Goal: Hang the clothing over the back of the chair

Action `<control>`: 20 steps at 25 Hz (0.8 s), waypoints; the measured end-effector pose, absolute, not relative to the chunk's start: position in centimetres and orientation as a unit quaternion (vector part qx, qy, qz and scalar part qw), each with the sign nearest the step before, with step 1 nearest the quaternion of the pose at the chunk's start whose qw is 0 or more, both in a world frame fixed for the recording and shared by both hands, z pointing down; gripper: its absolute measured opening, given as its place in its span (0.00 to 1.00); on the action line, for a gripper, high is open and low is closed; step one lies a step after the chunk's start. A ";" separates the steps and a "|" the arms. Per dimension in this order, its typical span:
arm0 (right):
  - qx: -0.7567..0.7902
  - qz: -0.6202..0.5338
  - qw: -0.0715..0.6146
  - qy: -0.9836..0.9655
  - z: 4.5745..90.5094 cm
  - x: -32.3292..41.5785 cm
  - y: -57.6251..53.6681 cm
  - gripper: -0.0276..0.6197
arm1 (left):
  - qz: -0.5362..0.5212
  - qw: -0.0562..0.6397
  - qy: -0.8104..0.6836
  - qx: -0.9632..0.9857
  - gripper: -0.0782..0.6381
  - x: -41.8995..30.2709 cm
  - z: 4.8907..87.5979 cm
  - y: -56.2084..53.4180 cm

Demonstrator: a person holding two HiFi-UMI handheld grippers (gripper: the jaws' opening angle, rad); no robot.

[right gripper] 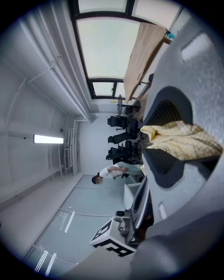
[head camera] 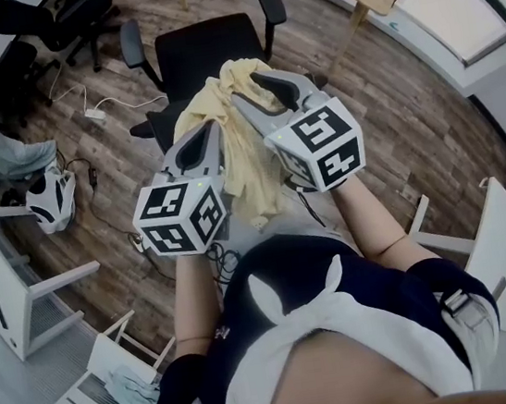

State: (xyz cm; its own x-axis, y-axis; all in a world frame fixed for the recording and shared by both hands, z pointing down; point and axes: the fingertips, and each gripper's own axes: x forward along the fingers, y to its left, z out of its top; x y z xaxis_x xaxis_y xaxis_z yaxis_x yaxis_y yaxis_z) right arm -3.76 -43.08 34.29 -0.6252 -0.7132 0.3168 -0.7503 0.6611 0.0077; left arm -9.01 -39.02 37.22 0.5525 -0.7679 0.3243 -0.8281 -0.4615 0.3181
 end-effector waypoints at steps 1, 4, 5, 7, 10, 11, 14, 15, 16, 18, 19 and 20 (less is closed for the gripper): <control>0.409 0.057 0.133 -0.901 33.7 -3.6 -42.9 0.29 | 0.068 0.222 -0.469 0.852 0.12 -9.0 37.3 -39.0; 0.413 0.038 0.098 -0.905 32.2 -3.1 -41.8 0.24 | 0.069 0.219 -0.470 0.852 0.12 -8.8 37.3 -38.9; 0.417 0.031 0.088 -0.904 31.7 -2.8 -41.4 0.17 | 0.069 0.218 -0.470 0.852 0.12 -8.7 37.3 -38.8; 0.426 0.018 0.071 -0.902 31.0 -2.4 -40.5 0.11 | 0.069 0.217 -0.470 0.853 0.12 -8.6 37.2 -38.6; 0.432 0.018 0.036 -0.901 30.2 -2.2 -39.3 0.04 | 0.062 0.210 -0.472 0.854 0.12 -8.6 36.9 -38.2; 0.431 0.022 0.022 -0.902 30.1 -2.2 -39.0 0.04 | 0.058 0.207 -0.473 0.855 0.12 -8.6 36.8 -38.1; 0.426 0.028 -0.002 -0.904 29.9 -2.2 -38.2 0.04 | 0.051 0.195 -0.477 0.855 0.12 -8.7 36.3 -37.6; 0.424 0.026 -0.003 -0.905 29.9 -2.3 -38.0 0.04 | 0.051 0.190 -0.479 0.855 0.12 -8.7 36.2 -37.4; 0.421 0.024 -0.003 -0.907 30.0 -2.4 -37.7 0.04 | 0.052 0.184 -0.481 0.855 0.12 -8.7 36.0 -37.2; 0.415 0.020 -0.001 -0.910 30.1 -2.6 -37.2 0.04 | 0.052 0.173 -0.486 0.855 0.12 -8.8 35.5 -36.7; 0.412 0.019 -0.001 -0.911 30.2 -2.7 -36.9 0.04 | 0.051 0.168 -0.488 0.855 0.12 -8.8 35.2 -36.5; 0.411 0.017 0.000 -0.912 30.3 -2.8 -36.6 0.04 | 0.050 0.164 -0.490 0.855 0.12 -8.8 35.0 -36.3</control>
